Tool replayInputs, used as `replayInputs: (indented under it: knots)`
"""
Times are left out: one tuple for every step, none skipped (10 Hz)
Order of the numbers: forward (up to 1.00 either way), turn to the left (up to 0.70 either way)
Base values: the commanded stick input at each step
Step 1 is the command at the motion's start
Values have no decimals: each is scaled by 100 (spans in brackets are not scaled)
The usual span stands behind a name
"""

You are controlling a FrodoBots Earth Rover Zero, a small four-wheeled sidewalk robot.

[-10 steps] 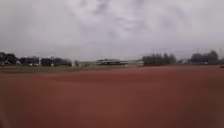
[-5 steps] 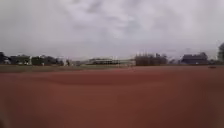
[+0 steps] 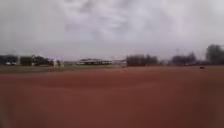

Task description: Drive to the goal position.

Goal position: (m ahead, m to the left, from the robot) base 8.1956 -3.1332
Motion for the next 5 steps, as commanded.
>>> replayInputs:
  knots:
    - [70, 0]
    - [70, 0]
    - [70, 0]
    - [70, 0]
    - [70, 0]
